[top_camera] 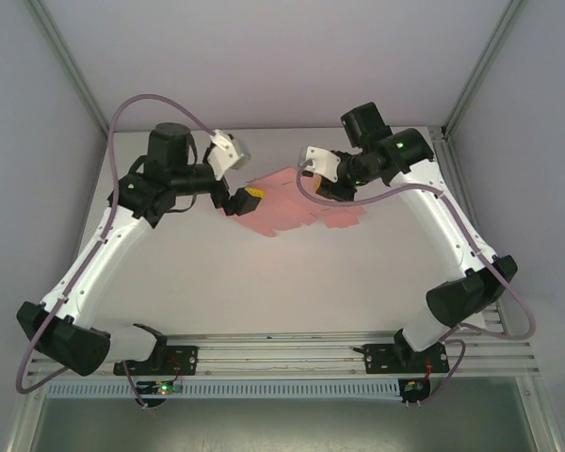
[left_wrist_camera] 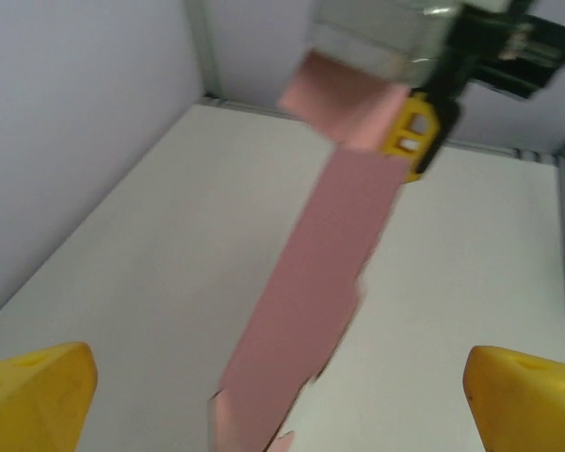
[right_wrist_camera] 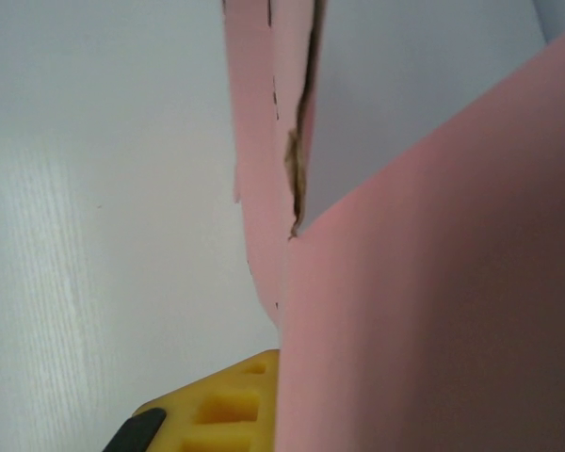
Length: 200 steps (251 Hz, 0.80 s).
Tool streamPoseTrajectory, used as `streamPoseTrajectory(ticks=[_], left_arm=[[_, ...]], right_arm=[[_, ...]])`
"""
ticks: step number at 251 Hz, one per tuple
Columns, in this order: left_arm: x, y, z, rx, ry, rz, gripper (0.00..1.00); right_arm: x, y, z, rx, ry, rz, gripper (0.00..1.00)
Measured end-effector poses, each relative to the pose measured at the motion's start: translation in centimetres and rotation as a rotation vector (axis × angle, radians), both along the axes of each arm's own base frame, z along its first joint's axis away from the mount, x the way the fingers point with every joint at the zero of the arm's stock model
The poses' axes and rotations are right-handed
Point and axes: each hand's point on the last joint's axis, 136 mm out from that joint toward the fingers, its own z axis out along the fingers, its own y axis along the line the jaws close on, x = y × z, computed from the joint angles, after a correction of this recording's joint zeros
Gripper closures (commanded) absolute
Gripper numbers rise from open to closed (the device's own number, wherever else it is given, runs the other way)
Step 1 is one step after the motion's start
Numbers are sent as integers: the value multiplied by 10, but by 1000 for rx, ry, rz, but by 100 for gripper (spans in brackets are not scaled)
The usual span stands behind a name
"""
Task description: Assemble paper box
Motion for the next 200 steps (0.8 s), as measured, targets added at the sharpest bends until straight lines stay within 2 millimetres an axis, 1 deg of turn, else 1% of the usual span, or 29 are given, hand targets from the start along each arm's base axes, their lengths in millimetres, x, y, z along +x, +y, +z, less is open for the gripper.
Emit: streamPoseTrajectory(ticks=[25,35,55,68,87,92,103,110,115,120,121,123,124,142,150,157,175,187,200], left_arm=[[-10,-15,-5,16,-17,-72,0],[-11,-19,-7,22,-20,-86,6],[-8,-22,-13,34,-19,-94,26],[-5,-23,-17,41,-10,-91,44],[0,-24,-23,51,-1,-86,69],[0,-24,-24,51,2,-85,76],[2,-24,-25,51,-5,-81,100],[2,-24,-24,48,-11,-76,100],[3,-24,-24,47,-17,-73,100],[3,-24,-24,46,-26,-68,100],[4,-24,-24,46,-27,-67,100],[4,-23,-24,44,-26,-65,100],[3,-23,-24,43,-26,-64,100],[4,-20,-30,38,-30,-35,100],[5,-18,-34,36,-28,-14,100],[6,-16,-37,35,-25,7,100],[7,-11,-45,21,-14,57,100],[8,-8,-51,9,-8,83,100],[8,-6,-56,-7,2,112,100]], right_arm=[[-3,4,-6,-22,26,28,100],[-4,6,-7,-30,33,39,100],[-3,9,-9,-41,43,51,100],[-2,9,-8,-45,47,54,100],[-1,12,-5,-46,42,65,95],[0,12,-5,-47,41,67,93],[0,11,-4,-51,37,68,84],[-1,10,-5,-55,39,67,81],[-1,10,-5,-56,42,65,78],[-1,10,-5,-60,38,68,73],[-1,10,-5,-60,38,68,69],[0,10,-5,-59,40,64,67],[-1,10,-5,-59,42,62,65],[1,8,-6,-61,43,51,62],[3,6,-7,-61,44,41,57],[4,5,-9,-61,45,37,57],[6,0,-17,-61,51,17,60],[6,-5,-25,-65,65,3,66],[3,-9,-32,-68,71,-1,67]])
